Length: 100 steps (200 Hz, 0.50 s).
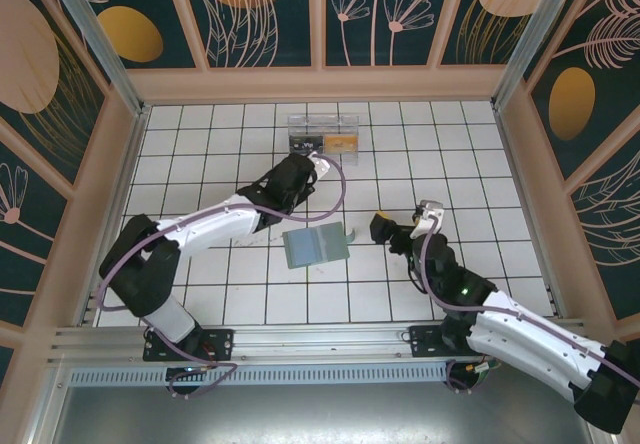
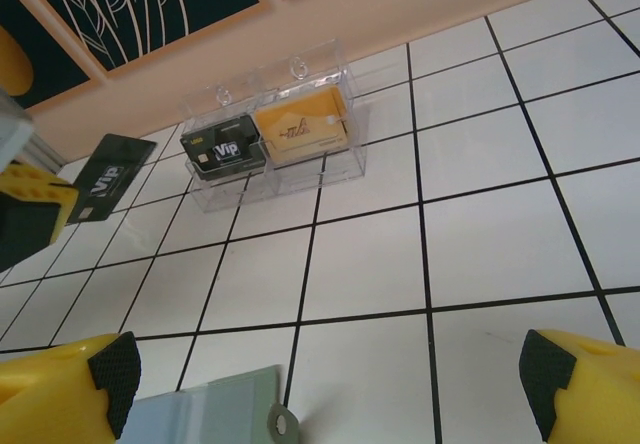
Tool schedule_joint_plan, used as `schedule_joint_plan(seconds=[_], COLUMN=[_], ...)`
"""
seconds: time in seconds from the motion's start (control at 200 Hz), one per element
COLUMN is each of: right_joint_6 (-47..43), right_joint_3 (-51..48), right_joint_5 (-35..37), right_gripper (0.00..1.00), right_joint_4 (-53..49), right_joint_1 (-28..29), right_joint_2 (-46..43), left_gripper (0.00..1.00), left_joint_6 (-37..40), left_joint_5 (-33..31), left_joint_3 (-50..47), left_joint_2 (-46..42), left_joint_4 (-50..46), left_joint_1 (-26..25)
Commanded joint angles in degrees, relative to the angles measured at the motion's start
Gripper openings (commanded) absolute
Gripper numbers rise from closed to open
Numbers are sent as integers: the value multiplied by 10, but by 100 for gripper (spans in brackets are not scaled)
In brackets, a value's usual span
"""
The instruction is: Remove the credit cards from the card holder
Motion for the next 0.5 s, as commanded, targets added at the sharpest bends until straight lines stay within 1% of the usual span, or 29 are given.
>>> schedule_joint_plan(seconds=[0.0,0.065,0.1,0.22,0.375,0.495], right_joint_6=[-2,-3,-3,-1,-1,2], right_joint_3=[-16,-21,-22,-25,-28,-29], right_joint_5=[14,14,13,11,0,-1], right_gripper=[99,99,99,99,99,99], right_joint_4=[9,14,15,20,22,19], right_joint_1=[-3,-5,-6,-10,-21,-29], right_joint_2=[-13,-12,-11,-9,-7,-8], left_gripper=[0,0,0,0,0,0], left_joint_6=[138,181,210,300,319,363], left_joint_5=[29,54,61,47,74,65], left_joint_3=[38,56,58,73,133,142], left_joint_2=[24,32,52,87,132,158], left_joint_4=[28,15,19,51,40,69], left_joint_1=[23,36,39,45,67,73])
